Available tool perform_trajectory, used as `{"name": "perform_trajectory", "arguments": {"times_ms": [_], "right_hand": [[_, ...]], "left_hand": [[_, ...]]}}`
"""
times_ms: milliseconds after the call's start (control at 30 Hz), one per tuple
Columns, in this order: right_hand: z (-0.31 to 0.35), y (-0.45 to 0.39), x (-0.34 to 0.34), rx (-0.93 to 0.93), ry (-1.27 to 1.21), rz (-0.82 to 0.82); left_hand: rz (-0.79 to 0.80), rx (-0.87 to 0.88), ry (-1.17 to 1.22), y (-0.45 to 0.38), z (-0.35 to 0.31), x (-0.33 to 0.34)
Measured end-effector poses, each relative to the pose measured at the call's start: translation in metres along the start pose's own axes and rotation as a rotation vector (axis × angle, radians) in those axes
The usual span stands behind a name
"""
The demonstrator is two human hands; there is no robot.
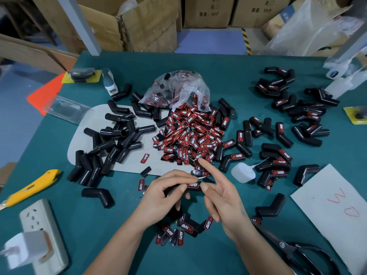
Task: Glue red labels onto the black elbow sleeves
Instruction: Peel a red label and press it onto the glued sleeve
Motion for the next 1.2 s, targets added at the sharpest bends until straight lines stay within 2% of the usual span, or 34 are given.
{"name": "perform_trajectory", "arguments": {"times_ms": [200, 400, 600, 833, 967, 1200], "right_hand": [[-0.002, 0.003, 0.002, -0.012, -0.011, 0.007], [0.000, 0.001, -0.001, -0.002, -0.030, 0.010], [-0.004, 0.004, 0.001, -0.026, -0.013, 0.020], [0.002, 0.002, -0.001, 0.000, -0.081, 0.010], [0.002, 0.002, 0.000, -0.007, -0.114, 0.024], [0.001, 0.007, 0.008, -0.162, 0.120, -0.031]], "left_hand": [[-0.038, 0.009, -0.026, 0.003, 0.002, 0.003], [0.001, 0.054, -0.016, 0.001, -0.003, 0.000], [-0.054, 0.016, -0.031, 0.003, 0.000, 0.004], [0.008, 0.052, 0.114, 0.007, -0.003, 0.001], [-0.035, 0.045, 0.153, 0.008, -0.002, 0.006], [-0.176, 0.108, 0.097, 0.011, -0.009, 0.009]]}}
Point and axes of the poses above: each hand's wrist, its own y-axis away from the middle knuckle, its own x-axis out of the palm, z = x × y, the point moved 2 cm from there along -y, towards the middle knuckle, and after that the axes turned 1 degree about y, right-handed, at the moved point
